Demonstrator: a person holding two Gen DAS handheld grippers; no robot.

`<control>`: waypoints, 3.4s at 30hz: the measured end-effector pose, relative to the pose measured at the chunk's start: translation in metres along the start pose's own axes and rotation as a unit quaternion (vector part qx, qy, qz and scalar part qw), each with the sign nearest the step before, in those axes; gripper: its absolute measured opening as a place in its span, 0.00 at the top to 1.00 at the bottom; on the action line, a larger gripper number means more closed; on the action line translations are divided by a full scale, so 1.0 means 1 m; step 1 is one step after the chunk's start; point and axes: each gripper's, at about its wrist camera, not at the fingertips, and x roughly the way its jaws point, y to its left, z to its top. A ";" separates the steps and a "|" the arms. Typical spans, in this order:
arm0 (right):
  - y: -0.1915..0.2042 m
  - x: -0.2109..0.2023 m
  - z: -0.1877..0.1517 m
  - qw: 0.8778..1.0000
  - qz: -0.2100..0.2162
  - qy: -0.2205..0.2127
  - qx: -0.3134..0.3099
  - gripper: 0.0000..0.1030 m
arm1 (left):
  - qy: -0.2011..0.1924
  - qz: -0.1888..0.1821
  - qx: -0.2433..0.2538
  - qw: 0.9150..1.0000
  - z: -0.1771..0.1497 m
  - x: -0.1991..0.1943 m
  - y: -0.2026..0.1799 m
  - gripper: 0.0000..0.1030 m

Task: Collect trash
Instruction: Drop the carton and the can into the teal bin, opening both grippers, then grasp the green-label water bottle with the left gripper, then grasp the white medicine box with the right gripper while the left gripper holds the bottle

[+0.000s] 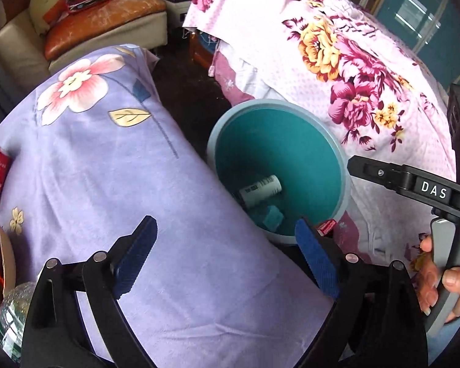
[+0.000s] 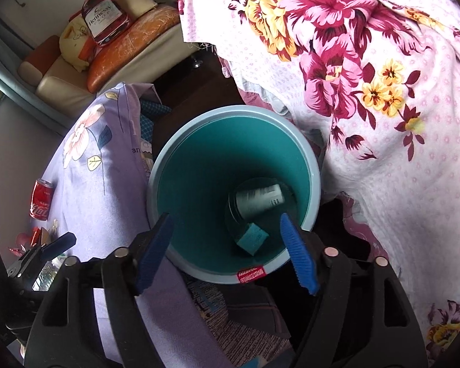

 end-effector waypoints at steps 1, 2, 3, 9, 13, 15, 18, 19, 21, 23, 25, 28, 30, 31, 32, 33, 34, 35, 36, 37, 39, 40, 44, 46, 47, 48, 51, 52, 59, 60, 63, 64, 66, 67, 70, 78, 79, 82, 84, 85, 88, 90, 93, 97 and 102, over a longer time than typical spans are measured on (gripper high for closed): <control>0.003 -0.002 -0.001 1.000 -0.001 0.000 -0.003 0.29 | -0.002 0.001 -0.003 1.000 -0.003 -0.003 0.003 0.11; 0.005 -0.005 -0.003 1.000 -0.002 0.000 -0.005 0.28 | -0.004 0.000 -0.006 1.000 -0.006 -0.006 0.006 0.11; 0.008 -0.008 -0.005 1.000 -0.001 -0.001 -0.008 0.27 | -0.005 0.000 -0.010 1.000 -0.010 -0.010 0.009 0.11; 0.031 -0.028 -0.020 0.999 0.002 -0.008 -0.035 0.24 | -0.019 0.006 -0.025 0.999 -0.037 -0.037 0.024 0.11; 0.052 -0.039 -0.034 0.998 0.000 -0.012 -0.062 0.22 | -0.028 0.014 -0.034 0.999 -0.058 -0.058 0.037 0.11; 0.066 -0.044 -0.043 0.996 -0.004 -0.017 -0.086 0.22 | -0.035 0.016 -0.041 0.998 -0.069 -0.072 0.046 0.11; 0.091 -0.049 -0.058 0.991 -0.010 -0.018 -0.136 0.22 | -0.048 0.023 -0.049 0.997 -0.087 -0.092 0.058 0.11; 0.100 -0.050 -0.064 0.989 -0.009 -0.017 -0.149 0.22 | -0.052 0.025 -0.051 0.997 -0.093 -0.099 0.063 0.11; 0.118 -0.052 -0.074 0.985 -0.007 -0.013 -0.173 0.22 | -0.059 0.032 -0.056 0.996 -0.105 -0.111 0.074 0.11; 0.132 -0.053 -0.082 0.981 -0.006 -0.008 -0.192 0.22 | -0.065 0.040 -0.058 0.995 -0.118 -0.122 0.086 0.11; 0.148 -0.052 -0.089 0.979 -0.002 0.002 -0.206 0.22 | -0.069 0.058 -0.057 0.994 -0.131 -0.133 0.100 0.11; 0.168 -0.050 -0.101 0.976 0.006 0.016 -0.216 0.22 | -0.070 0.086 -0.049 0.993 -0.143 -0.145 0.122 0.11; 0.180 -0.048 -0.109 0.974 0.008 0.021 -0.225 0.22 | -0.069 0.107 -0.035 0.991 -0.146 -0.150 0.136 0.11; 0.186 -0.047 -0.113 0.973 0.009 0.024 -0.229 0.22 | -0.067 0.117 -0.027 0.991 -0.147 -0.151 0.142 0.11; 0.190 -0.045 -0.116 0.972 0.011 0.028 -0.231 0.22 | -0.064 0.124 -0.019 0.990 -0.147 -0.152 0.149 0.11; 0.194 -0.043 -0.119 0.972 0.012 0.032 -0.234 0.22 | -0.060 0.133 -0.013 0.989 -0.147 -0.152 0.156 0.11; 0.199 -0.040 -0.123 0.970 0.012 0.037 -0.238 0.22 | -0.056 0.140 -0.008 0.989 -0.147 -0.151 0.163 0.11; 0.202 -0.037 -0.126 0.970 0.012 0.041 -0.241 0.22 | -0.053 0.145 -0.002 0.988 -0.146 -0.149 0.168 0.11; 0.205 -0.033 -0.129 0.969 0.011 0.047 -0.243 0.22 | -0.050 0.150 0.005 0.987 -0.145 -0.147 0.173 0.11; 0.207 -0.030 -0.132 0.969 0.010 0.053 -0.243 0.22 | -0.046 0.155 0.011 0.987 -0.144 -0.145 0.178 0.11; 0.211 -0.023 -0.137 0.968 0.012 0.065 -0.242 0.22 | -0.038 0.161 0.022 0.986 -0.143 -0.138 0.186 0.11; 0.214 -0.019 -0.140 0.967 0.013 0.072 -0.243 0.22 | -0.034 0.160 0.027 0.986 -0.142 -0.134 0.188 0.11; 0.222 -0.010 -0.148 0.963 0.014 0.088 -0.254 0.22 | -0.012 0.152 0.049 0.987 -0.144 -0.116 0.190 0.11; 0.225 -0.005 -0.151 0.962 0.017 0.094 -0.255 0.22 | 0.000 0.147 0.055 0.988 -0.149 -0.106 0.190 0.11; 0.225 -0.002 -0.152 0.962 0.020 0.098 -0.254 0.22 | -0.001 0.149 0.060 0.987 -0.151 -0.104 0.188 0.11; 0.226 0.001 -0.153 0.961 0.022 0.102 -0.254 0.22 | 0.000 0.139 0.060 0.989 -0.154 -0.102 0.188 0.11; 0.225 0.009 -0.155 0.961 0.022 0.112 -0.253 0.22 | 0.007 0.102 0.050 0.994 -0.157 -0.099 0.189 0.26; 0.225 0.011 -0.155 0.961 0.023 0.115 -0.252 0.22 | 0.005 0.102 0.051 0.993 -0.156 -0.098 0.188 0.26; 0.216 0.022 -0.149 0.963 0.029 0.124 -0.237 0.22 | 0.017 0.092 0.042 0.995 -0.137 -0.094 0.188 0.24; 0.214 0.024 -0.148 0.964 0.030 0.124 -0.235 0.22 | 0.018 0.097 0.049 0.994 -0.134 -0.091 0.185 0.23; 0.210 0.028 -0.145 0.964 0.031 0.128 -0.230 0.22 | 0.035 0.113 0.065 0.991 -0.124 -0.076 0.180 0.21; 0.208 0.029 -0.144 0.965 0.031 0.128 -0.228 0.22 | 0.040 0.114 0.067 0.990 -0.121 -0.071 0.179 0.21; 0.205 0.031 -0.142 0.965 0.033 0.129 -0.225 0.22 | 0.047 0.108 0.068 0.991 -0.116 -0.061 0.178 0.21; 0.204 0.032 -0.141 0.965 0.034 0.130 -0.225 0.22 | 0.050 0.105 0.066 0.991 -0.114 -0.057 0.178 0.21; 0.202 0.032 -0.141 0.965 0.039 0.132 -0.225 0.22 | 0.037 0.103 0.053 0.993 -0.112 -0.055 0.177 0.27; 0.219 0.025 -0.147 0.956 0.048 0.123 -0.263 0.22 | -0.022 0.072 -0.010 0.997 -0.124 -0.102 0.190 0.29; 0.222 0.022 -0.148 0.954 0.049 0.122 -0.268 0.22 | -0.026 0.071 -0.014 0.997 -0.129 -0.108 0.191 0.29; 0.227 0.017 -0.151 0.952 0.048 0.118 -0.279 0.22 | -0.032 0.062 -0.028 0.997 -0.144 -0.123 0.195 0.29; 0.230 0.015 -0.152 0.951 0.047 0.117 -0.282 0.22 | -0.040 0.061 -0.043 0.996 -0.154 -0.135 0.200 0.29; 0.234 0.013 -0.153 0.949 0.050 0.117 -0.288 0.22 | -0.048 0.060 -0.051 0.996 -0.159 -0.143 0.202 0.29; 0.253 0.007 -0.160 0.938 0.055 0.116 -0.321 0.22 | -0.074 0.062 -0.075 0.993 -0.177 -0.167 0.212 0.29; 0.270 0.004 -0.167 0.926 0.061 0.118 -0.352 0.22 | -0.089 0.062 -0.094 0.990 -0.190 -0.181 0.221 0.29; 0.301 0.007 -0.180 0.901 0.072 0.139 -0.405 0.22 | -0.103 0.067 -0.120 0.985 -0.207 -0.195 0.238 0.29; 0.347 0.015 -0.213 0.851 0.089 0.172 -0.488 0.22 | -0.106 0.070 -0.147 0.981 -0.227 -0.202 0.259 0.29; 0.382 0.038 -0.251 0.795 0.070 0.204 -0.566 0.22 | -0.113 0.069 -0.161 0.978 -0.244 -0.209 0.279 0.29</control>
